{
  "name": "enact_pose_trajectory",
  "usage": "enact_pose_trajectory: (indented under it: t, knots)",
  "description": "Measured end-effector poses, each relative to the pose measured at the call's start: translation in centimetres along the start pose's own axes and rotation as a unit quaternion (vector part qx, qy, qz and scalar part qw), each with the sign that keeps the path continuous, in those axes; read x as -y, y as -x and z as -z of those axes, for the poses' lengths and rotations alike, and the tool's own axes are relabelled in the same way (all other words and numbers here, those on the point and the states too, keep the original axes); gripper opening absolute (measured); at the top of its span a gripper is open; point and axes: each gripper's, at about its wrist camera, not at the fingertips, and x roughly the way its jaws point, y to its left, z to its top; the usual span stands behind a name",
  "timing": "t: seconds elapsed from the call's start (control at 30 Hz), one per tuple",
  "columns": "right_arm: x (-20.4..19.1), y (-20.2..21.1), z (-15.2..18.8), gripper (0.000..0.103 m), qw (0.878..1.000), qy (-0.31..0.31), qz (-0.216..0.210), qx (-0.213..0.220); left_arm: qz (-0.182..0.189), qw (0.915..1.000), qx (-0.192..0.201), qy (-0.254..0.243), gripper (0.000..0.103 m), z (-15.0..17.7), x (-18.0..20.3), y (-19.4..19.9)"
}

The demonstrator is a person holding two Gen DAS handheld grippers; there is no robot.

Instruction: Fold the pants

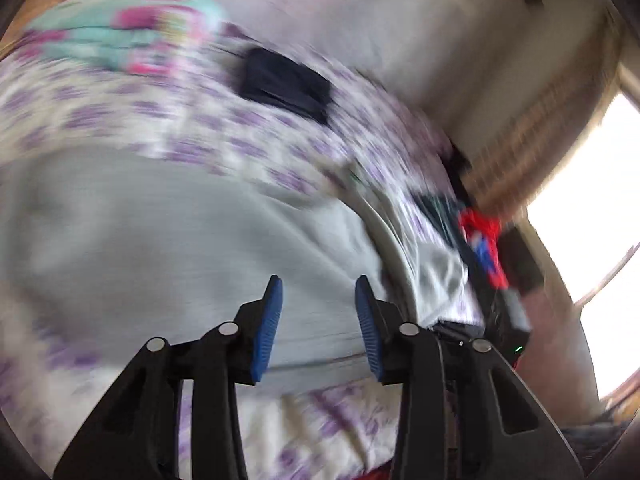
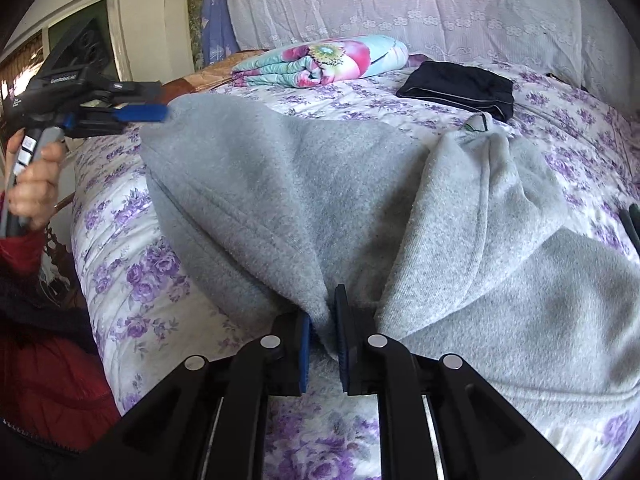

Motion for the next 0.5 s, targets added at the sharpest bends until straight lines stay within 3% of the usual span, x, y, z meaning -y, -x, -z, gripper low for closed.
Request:
enact_pose_trajectory:
  t: [0.13, 0.2, 0.23, 0.27, 0.37, 0.43, 0.5]
  knots:
    - [0.4, 0.7, -0.1, 0.02, 1.0, -0.009, -0.012, 0.003, -0.024, 0.9979, -0.059, -0.014, 0.041, 1.5, 0.4, -5.9]
    - [0.7, 2.2, -0.5, 0.035, 0.999, -0.018, -0.026, 0.02, -0.037, 0.9973, -0.057, -0.027, 0.041, 2.7, -0.2, -6.6]
    - [0.7, 3.3, -1.0, 0.048, 0.999, -0.02, -0.018, 0.037, -0.032, 0.9979, -0.047, -0.032, 0.041, 3.4, -0.6, -6.4]
    - [0.8, 4.6, -2.0, 0.062, 0.998, -0.02, 0.005, 0.065, -0.028, 0.9982, -0.039, -0.037, 0.041, 3.7, -0.8, -6.2]
    - [1.2, 6.1, -5.4, 0.087, 0.99, -0.025, 0.076, 0.114, -0.022, 0.998, -0.019, -0.056, 0.041, 4.6, -0.9, -6.1]
    - [2.6, 4.7, -8.8, 0.096, 0.979, -0.055, 0.153, 0.12, -0.016, 0.9982, -0.012, -0.056, 0.043, 4.7, -1.0, -6.0]
    - [3.7, 2.0, -11.6, 0.096, 0.974, -0.069, 0.191, 0.101, -0.01, 0.9983, -0.006, -0.057, 0.043, 4.9, -1.0, -5.6]
